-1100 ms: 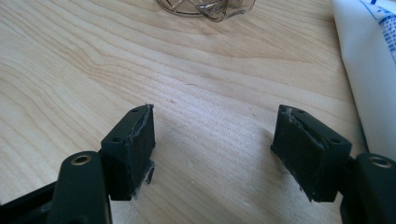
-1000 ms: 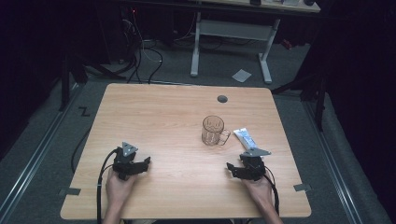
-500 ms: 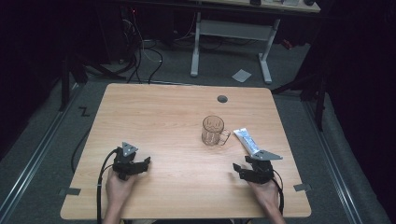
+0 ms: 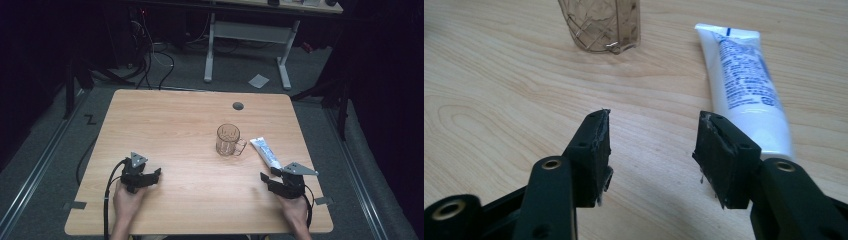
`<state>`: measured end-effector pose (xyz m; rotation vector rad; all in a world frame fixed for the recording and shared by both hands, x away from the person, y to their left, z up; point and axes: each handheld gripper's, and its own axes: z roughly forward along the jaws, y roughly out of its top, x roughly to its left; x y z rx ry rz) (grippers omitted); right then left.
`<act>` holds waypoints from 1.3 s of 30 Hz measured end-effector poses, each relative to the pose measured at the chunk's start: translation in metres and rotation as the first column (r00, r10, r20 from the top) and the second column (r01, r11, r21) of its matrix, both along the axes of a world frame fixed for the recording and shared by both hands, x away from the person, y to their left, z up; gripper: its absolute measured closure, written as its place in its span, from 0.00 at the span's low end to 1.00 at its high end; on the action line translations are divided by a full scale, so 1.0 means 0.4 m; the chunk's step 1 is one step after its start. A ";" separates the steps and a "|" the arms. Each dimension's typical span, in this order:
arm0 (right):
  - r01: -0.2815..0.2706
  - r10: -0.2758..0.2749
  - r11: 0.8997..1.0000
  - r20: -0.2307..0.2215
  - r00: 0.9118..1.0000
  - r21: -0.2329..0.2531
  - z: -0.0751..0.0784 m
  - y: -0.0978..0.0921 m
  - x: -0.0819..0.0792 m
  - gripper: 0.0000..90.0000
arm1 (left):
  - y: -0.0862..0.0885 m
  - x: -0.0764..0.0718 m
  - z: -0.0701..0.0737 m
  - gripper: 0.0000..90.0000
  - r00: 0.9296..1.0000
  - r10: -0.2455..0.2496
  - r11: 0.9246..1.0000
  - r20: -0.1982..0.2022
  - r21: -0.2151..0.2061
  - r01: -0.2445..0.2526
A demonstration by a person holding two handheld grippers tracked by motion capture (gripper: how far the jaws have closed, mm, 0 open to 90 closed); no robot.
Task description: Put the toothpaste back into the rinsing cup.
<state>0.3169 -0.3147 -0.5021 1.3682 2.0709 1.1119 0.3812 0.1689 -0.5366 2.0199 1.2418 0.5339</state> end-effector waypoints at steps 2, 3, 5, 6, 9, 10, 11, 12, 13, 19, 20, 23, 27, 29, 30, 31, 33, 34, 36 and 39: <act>0.007 -0.007 1.000 0.003 1.000 0.006 0.004 -0.008 0.000 0.56 | 0.000 0.000 0.000 0.29 1.000 0.000 1.000 0.000 0.000 0.000; 0.007 -0.007 1.000 0.003 1.000 0.006 0.004 -0.008 0.000 0.56 | 0.000 0.000 0.000 0.29 1.000 0.000 1.000 0.000 0.000 0.000; 0.020 -0.020 1.000 0.019 1.000 0.016 0.008 -0.018 0.000 0.58 | 0.000 0.000 0.000 0.29 1.000 0.000 1.000 0.000 0.000 0.000; 0.026 -0.026 0.999 0.032 0.999 0.021 0.010 -0.024 0.001 0.60 | 0.000 0.000 0.000 0.29 1.000 0.000 1.000 0.000 0.000 0.000; 0.045 -0.047 0.998 0.043 0.998 0.044 0.014 -0.039 0.005 0.61 | 0.000 0.000 0.000 0.29 1.000 0.000 1.000 0.000 0.000 0.000; 0.051 -0.053 0.997 0.039 0.998 0.052 0.014 -0.042 0.007 0.61 | 0.000 0.000 0.000 0.29 1.000 0.001 1.000 0.000 0.000 -0.001; 0.053 -0.055 0.997 0.040 0.998 0.054 0.014 -0.046 0.009 0.61 | 0.000 0.000 0.000 0.29 1.000 0.001 1.000 0.000 0.000 -0.001; 0.056 -0.058 0.997 0.041 0.997 0.054 0.014 -0.049 0.012 0.61 | 0.000 0.000 0.000 0.29 1.000 0.001 1.000 0.000 0.000 -0.001; 0.060 -0.062 0.997 0.036 0.997 0.058 0.013 -0.054 0.017 0.62 | 0.000 0.000 0.000 0.29 1.000 0.001 1.000 0.000 0.000 -0.001; 0.100 -0.102 0.994 0.052 0.993 0.049 0.017 -0.068 0.034 0.60 | 0.000 0.000 0.000 0.29 1.000 0.001 1.000 0.000 0.000 -0.001; 0.106 -0.108 0.993 0.055 0.993 0.048 0.019 -0.070 0.038 0.59 | 0.000 0.000 0.000 0.29 1.000 0.001 1.000 0.000 0.000 -0.001; 0.129 -0.132 0.990 0.067 0.989 0.048 0.026 -0.075 0.049 0.56 | 0.000 0.000 0.000 0.29 1.000 0.001 1.000 0.000 0.000 -0.001; 0.147 -0.149 0.988 0.039 0.988 0.047 0.036 -0.084 0.072 0.53 | 0.000 0.000 0.000 0.29 1.000 0.001 1.000 0.000 0.000 -0.001; 0.143 -0.145 0.989 0.039 0.989 0.036 0.039 -0.084 0.077 0.53 | 0.000 0.000 0.000 0.29 1.000 0.001 1.000 0.000 0.000 -0.001; 0.145 -0.146 0.989 0.042 0.988 0.033 0.041 -0.084 0.082 0.53 | 0.000 0.000 0.000 0.29 1.000 0.001 1.000 0.000 0.000 -0.001; 0.133 -0.133 0.991 0.024 0.991 0.021 0.046 -0.082 0.094 0.52 | 0.000 0.000 0.000 0.29 1.000 0.002 1.000 0.000 0.000 -0.002; 0.132 -0.133 0.991 0.014 0.991 0.018 0.048 -0.080 0.098 0.52 | 0.000 0.000 0.000 0.29 1.000 0.002 1.000 0.000 0.000 -0.002; 0.127 -0.127 0.992 0.006 0.992 0.011 0.050 -0.079 0.104 0.52 | 0.000 0.000 0.000 0.29 1.000 0.002 1.000 0.000 0.000 -0.002; 0.120 -0.120 0.993 -0.013 0.993 0.004 0.054 -0.076 0.116 0.52 | 0.000 0.000 0.000 0.29 1.000 0.002 1.000 0.000 0.000 -0.002; 0.104 -0.104 0.995 -0.028 0.994 -0.012 0.061 -0.071 0.137 0.52 | 0.000 0.000 0.000 0.29 1.000 0.002 1.000 0.000 0.000 -0.002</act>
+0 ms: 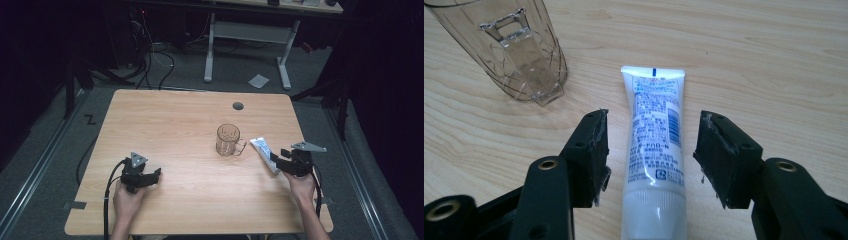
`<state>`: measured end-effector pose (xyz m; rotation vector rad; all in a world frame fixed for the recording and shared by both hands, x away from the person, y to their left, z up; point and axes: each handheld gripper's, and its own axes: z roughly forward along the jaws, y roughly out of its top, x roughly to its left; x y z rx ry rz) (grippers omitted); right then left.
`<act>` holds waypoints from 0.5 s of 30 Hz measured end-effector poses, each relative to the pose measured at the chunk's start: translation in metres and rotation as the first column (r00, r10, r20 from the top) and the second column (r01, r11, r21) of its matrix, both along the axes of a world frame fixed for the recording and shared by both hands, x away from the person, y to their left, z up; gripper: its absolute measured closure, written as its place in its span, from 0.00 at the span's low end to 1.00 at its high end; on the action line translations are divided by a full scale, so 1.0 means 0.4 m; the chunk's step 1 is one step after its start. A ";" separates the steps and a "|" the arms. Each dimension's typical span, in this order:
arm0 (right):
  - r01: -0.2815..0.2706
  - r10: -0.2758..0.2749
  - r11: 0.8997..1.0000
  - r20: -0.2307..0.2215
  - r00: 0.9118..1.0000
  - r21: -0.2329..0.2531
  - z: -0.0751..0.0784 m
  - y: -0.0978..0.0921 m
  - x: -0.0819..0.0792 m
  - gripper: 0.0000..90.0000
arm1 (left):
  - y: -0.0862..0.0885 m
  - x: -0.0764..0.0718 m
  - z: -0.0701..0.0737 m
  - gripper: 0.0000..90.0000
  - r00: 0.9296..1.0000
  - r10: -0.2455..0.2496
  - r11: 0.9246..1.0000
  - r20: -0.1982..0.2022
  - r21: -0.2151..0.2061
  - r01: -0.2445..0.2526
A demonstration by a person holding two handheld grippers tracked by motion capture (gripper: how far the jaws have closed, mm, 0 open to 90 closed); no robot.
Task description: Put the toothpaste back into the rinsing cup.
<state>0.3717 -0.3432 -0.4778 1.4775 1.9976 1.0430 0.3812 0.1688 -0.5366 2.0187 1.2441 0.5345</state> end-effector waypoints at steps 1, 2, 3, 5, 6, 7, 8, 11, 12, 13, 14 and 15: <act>-0.001 0.001 1.000 -0.001 1.000 0.003 0.002 0.002 0.003 0.51 | 0.000 0.000 0.000 0.29 1.000 0.000 1.000 0.000 0.001 0.000; -0.006 0.006 1.000 -0.020 1.000 -0.004 0.008 0.007 0.016 0.50 | 0.000 0.000 0.000 0.29 1.000 0.000 1.000 0.000 0.000 0.000; -0.006 0.006 1.000 -0.020 1.000 -0.004 0.008 0.007 0.016 0.50 | 0.000 0.000 0.000 0.29 1.000 0.000 1.000 0.000 0.000 0.000; -0.011 0.010 1.000 -0.021 1.000 -0.016 0.015 0.014 0.024 0.49 | 0.000 0.000 0.000 0.29 1.000 0.000 1.000 0.000 0.000 0.000; -0.014 0.014 1.000 -0.020 1.000 -0.025 0.018 0.017 0.028 0.49 | 0.000 0.000 0.000 0.29 1.000 0.000 1.000 0.000 0.001 0.000; -0.016 0.015 0.999 -0.026 1.000 -0.032 0.021 0.020 0.033 0.48 | 0.000 0.000 0.000 0.29 1.000 0.000 1.000 0.000 0.001 0.000; -0.021 0.020 0.999 -0.033 0.999 -0.035 0.024 0.023 0.039 0.47 | 0.000 0.000 0.000 0.29 1.000 0.000 1.000 0.000 0.001 0.000; -0.028 0.026 0.999 -0.036 0.999 -0.041 0.029 0.026 0.051 0.47 | 0.000 0.000 0.000 0.29 1.000 0.000 1.000 0.000 0.001 0.000; -0.029 0.028 0.999 -0.038 0.999 -0.037 0.030 0.026 0.056 0.46 | 0.000 0.000 0.000 0.29 1.000 0.000 1.000 0.000 0.000 0.000; -0.025 0.024 0.999 -0.049 0.999 -0.035 0.030 0.027 0.061 0.45 | 0.000 0.000 0.000 0.29 1.000 0.000 1.000 0.000 0.000 0.000; -0.026 0.023 0.999 -0.054 0.998 -0.041 0.030 0.028 0.065 0.45 | 0.000 0.000 0.000 0.29 1.000 0.000 1.000 0.000 0.000 0.000; -0.025 0.022 0.999 -0.055 0.998 -0.044 0.030 0.029 0.068 0.45 | 0.000 0.000 0.000 0.29 1.000 0.000 1.000 0.000 0.001 0.000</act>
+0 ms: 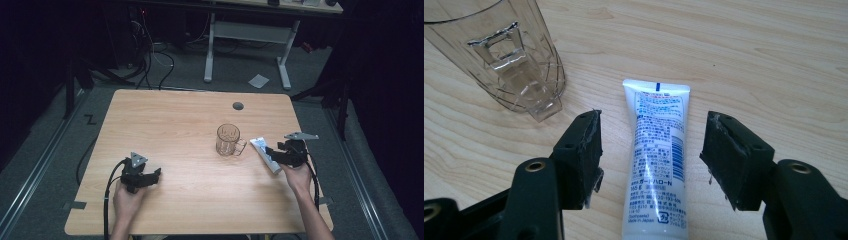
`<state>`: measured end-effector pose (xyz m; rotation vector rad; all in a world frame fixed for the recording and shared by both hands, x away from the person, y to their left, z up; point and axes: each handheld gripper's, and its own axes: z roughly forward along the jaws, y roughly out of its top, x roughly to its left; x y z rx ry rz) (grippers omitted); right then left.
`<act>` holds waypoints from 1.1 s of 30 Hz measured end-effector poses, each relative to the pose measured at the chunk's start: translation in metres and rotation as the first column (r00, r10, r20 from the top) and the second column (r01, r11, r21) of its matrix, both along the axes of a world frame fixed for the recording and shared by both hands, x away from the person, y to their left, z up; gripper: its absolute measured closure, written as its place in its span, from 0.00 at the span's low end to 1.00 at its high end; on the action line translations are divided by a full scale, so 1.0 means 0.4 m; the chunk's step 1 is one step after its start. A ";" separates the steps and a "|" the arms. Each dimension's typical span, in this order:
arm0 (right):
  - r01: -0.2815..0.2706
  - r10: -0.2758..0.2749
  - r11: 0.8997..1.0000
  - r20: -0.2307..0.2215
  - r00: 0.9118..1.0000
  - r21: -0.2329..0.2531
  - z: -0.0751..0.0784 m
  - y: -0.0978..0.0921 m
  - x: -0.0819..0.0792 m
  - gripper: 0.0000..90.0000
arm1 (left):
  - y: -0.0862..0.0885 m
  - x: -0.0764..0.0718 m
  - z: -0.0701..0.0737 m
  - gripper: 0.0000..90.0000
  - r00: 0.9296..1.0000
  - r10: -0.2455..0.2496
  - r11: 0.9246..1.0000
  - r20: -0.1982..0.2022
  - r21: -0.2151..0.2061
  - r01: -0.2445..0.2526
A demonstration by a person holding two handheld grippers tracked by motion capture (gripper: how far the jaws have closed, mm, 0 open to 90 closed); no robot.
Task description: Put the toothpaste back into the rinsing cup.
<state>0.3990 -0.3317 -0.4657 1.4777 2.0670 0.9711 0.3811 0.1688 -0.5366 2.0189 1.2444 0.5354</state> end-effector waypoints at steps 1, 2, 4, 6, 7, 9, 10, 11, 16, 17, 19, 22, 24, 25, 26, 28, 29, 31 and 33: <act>-0.002 0.001 1.000 -0.002 1.000 -0.009 0.001 0.002 0.006 0.45 | 0.000 0.000 0.000 0.29 1.000 0.000 1.000 0.000 0.000 0.000; 0.000 0.000 1.000 -0.006 1.000 -0.012 0.002 0.003 0.007 0.45 | 0.000 0.000 0.000 0.29 1.000 0.000 1.000 0.000 0.000 0.000; -0.002 0.002 1.000 -0.007 1.000 -0.022 0.003 0.007 0.016 0.45 | 0.000 0.000 0.000 0.29 1.000 0.000 1.000 0.000 0.001 0.000; -0.001 0.000 1.000 -0.016 1.000 -0.024 0.001 0.009 0.024 0.45 | 0.000 0.000 0.000 0.29 1.000 0.000 1.000 0.001 0.002 0.000; -0.002 0.001 1.000 -0.028 1.000 -0.029 -0.001 0.010 0.033 0.45 | 0.000 0.000 0.000 0.29 1.000 -0.001 1.000 0.001 0.002 0.001; -0.001 0.000 0.999 -0.041 0.999 -0.034 -0.001 0.014 0.047 0.45 | 0.000 0.000 0.000 0.29 1.000 -0.001 1.000 0.001 0.002 0.001; -0.001 0.000 0.999 -0.041 0.999 -0.034 -0.001 0.014 0.047 0.45 | 0.000 0.000 0.000 0.29 1.000 -0.002 1.000 0.001 0.002 0.002; -0.007 0.005 0.999 -0.045 0.999 -0.045 0.001 0.019 0.059 0.45 | 0.000 0.000 0.000 0.29 1.000 -0.002 1.000 0.001 0.002 0.002; -0.025 0.018 0.997 -0.092 0.996 -0.069 0.000 0.033 0.085 0.45 | -0.002 0.002 -0.001 0.24 1.000 -0.023 1.000 -0.006 0.004 0.023; -0.027 0.020 0.997 -0.100 0.995 -0.077 0.000 0.037 0.090 0.45 | -0.002 0.002 -0.001 0.23 1.000 -0.027 1.000 -0.007 0.005 0.027; -0.034 0.024 0.996 -0.117 0.993 -0.085 -0.002 0.043 0.099 0.45 | -0.004 0.004 -0.001 0.20 0.999 -0.041 0.999 -0.011 0.007 0.041; -0.050 0.034 0.994 -0.154 0.988 -0.099 -0.016 0.053 0.117 0.45 | -0.005 0.005 -0.001 0.17 0.999 -0.050 0.999 -0.015 0.010 0.050; -0.053 0.036 0.993 -0.159 0.987 -0.105 -0.018 0.055 0.121 0.45 | -0.006 0.005 -0.001 0.17 0.999 -0.047 0.999 -0.018 0.011 0.048; -0.060 0.039 0.991 -0.178 0.983 -0.117 -0.025 0.063 0.132 0.45 | -0.007 0.005 -0.001 0.16 0.999 -0.044 0.999 -0.019 0.011 0.044; -0.061 0.038 0.991 -0.184 0.982 -0.122 -0.027 0.065 0.136 0.45 | -0.008 0.004 -0.001 0.16 0.999 -0.040 0.999 -0.018 0.011 0.040; -0.062 0.037 0.990 -0.191 0.981 -0.126 -0.030 0.067 0.141 0.45 | -0.009 0.004 -0.001 0.16 0.999 -0.036 0.999 -0.018 0.011 0.036; -0.058 0.031 0.990 -0.202 0.979 -0.127 -0.033 0.070 0.144 0.46 | -0.010 0.004 -0.001 0.16 0.999 -0.032 0.999 -0.018 0.011 0.033; -0.061 0.030 0.989 -0.225 0.974 -0.133 -0.044 0.071 0.154 0.46 | -0.011 0.004 -0.001 0.16 0.999 -0.029 1.000 -0.017 0.011 0.030; -0.054 0.018 0.988 -0.240 0.971 -0.142 -0.051 0.074 0.163 0.46 | -0.010 0.004 -0.001 0.17 0.999 -0.029 1.000 -0.018 0.009 0.029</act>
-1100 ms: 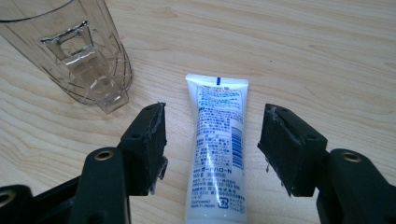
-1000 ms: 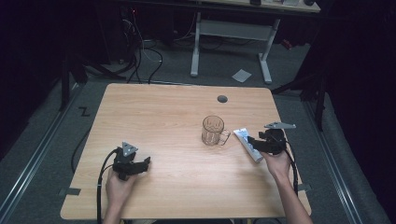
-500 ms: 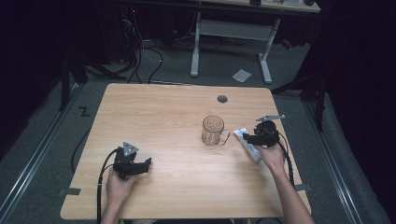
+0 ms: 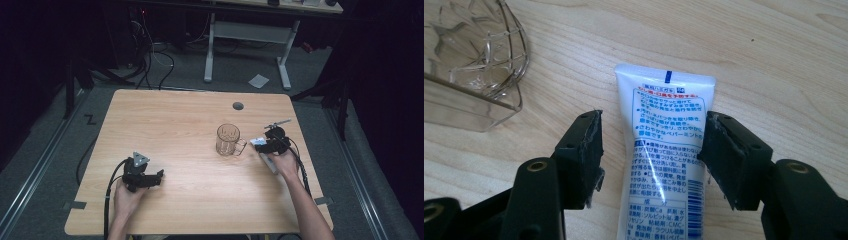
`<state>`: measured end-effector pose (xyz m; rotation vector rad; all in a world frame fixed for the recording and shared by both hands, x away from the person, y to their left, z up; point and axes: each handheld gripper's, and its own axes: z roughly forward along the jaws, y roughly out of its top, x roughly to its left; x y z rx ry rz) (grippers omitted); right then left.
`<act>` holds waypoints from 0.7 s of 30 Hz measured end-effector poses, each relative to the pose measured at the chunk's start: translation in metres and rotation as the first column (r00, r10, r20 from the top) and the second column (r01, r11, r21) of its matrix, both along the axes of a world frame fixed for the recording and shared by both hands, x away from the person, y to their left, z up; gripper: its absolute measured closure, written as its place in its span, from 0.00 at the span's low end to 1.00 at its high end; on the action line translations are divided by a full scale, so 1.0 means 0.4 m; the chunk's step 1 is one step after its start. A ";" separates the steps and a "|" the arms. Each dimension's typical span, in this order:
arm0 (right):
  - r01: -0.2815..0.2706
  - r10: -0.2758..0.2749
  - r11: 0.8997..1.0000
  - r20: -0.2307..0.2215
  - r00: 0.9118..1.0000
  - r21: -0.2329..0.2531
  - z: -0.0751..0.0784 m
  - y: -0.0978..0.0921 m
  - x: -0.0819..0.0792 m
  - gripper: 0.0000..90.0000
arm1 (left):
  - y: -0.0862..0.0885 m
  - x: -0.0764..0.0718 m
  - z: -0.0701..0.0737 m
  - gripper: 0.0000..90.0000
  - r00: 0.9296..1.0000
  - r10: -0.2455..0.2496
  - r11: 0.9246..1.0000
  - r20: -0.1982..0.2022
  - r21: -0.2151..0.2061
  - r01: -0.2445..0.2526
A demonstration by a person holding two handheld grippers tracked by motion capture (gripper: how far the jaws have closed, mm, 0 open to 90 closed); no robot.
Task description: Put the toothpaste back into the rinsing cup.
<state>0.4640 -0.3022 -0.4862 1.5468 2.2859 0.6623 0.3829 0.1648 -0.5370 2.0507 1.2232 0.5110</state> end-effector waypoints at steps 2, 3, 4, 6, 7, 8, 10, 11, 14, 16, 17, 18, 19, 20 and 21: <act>0.005 -0.005 1.000 -0.007 1.000 -0.007 -0.001 0.001 0.005 0.47 | 0.000 0.000 0.000 0.17 1.000 0.002 1.000 0.001 -0.002 -0.002; 0.005 -0.005 1.000 -0.007 1.000 -0.007 -0.001 0.001 0.005 0.47 | 0.000 0.000 0.000 0.17 1.000 0.002 1.000 0.001 -0.002 -0.002; 0.010 -0.010 1.000 -0.010 1.000 -0.012 -0.002 0.002 0.009 0.47 | 0.000 0.000 0.000 0.17 1.000 0.002 1.000 0.001 -0.002 -0.002; 0.012 -0.012 1.000 -0.017 1.000 -0.025 -0.003 0.006 0.015 0.47 | -0.001 0.000 0.000 0.17 1.000 0.005 1.000 0.000 -0.001 -0.005; 0.012 -0.012 0.999 -0.022 1.000 -0.034 -0.003 0.009 0.018 0.47 | -0.001 0.000 0.000 0.17 1.000 0.008 1.000 0.000 -0.002 -0.008; 0.012 -0.013 0.999 -0.025 1.000 -0.043 -0.004 0.013 0.022 0.47 | -0.002 0.000 0.000 0.17 1.000 0.010 1.000 0.001 -0.001 -0.010; 0.014 -0.015 0.999 -0.028 0.999 -0.048 -0.006 0.013 0.024 0.47 | -0.002 0.000 0.000 0.17 1.000 0.011 1.000 0.001 -0.001 -0.011; 0.014 -0.016 0.998 -0.034 0.999 -0.055 -0.007 0.013 0.027 0.47 | -0.003 0.000 0.000 0.17 1.000 0.012 1.000 0.000 -0.001 -0.012; 0.022 -0.026 0.998 -0.056 0.998 -0.059 -0.015 0.012 0.032 0.47 | -0.004 0.000 0.000 0.16 1.000 0.016 1.000 0.001 0.001 -0.016; 0.032 -0.037 0.998 -0.077 0.996 -0.057 -0.024 0.010 0.036 0.45 | -0.006 0.000 0.000 0.16 1.000 0.019 1.000 0.001 0.002 -0.019; 0.036 -0.041 0.998 -0.086 0.995 -0.055 -0.026 0.010 0.037 0.45 | -0.006 0.000 0.000 0.16 1.000 0.019 1.000 0.001 0.002 -0.019; 0.036 -0.041 0.998 -0.086 0.995 -0.055 -0.026 0.010 0.037 0.45 | -0.007 0.000 0.000 0.15 1.000 0.024 1.000 0.001 0.002 -0.024; 0.040 -0.045 0.998 -0.090 0.995 -0.049 -0.031 0.008 0.038 0.45 | -0.008 0.000 0.000 0.15 1.000 0.026 1.000 0.000 0.003 -0.026; 0.043 -0.047 0.998 -0.094 0.994 -0.045 -0.033 0.008 0.039 0.45 | -0.009 0.000 0.000 0.15 1.000 0.031 1.000 0.000 0.003 -0.031; 0.040 -0.044 0.998 -0.093 0.995 -0.048 -0.036 0.008 0.041 0.45 | -0.009 -0.002 0.000 0.15 0.999 0.033 0.999 -0.002 0.000 -0.033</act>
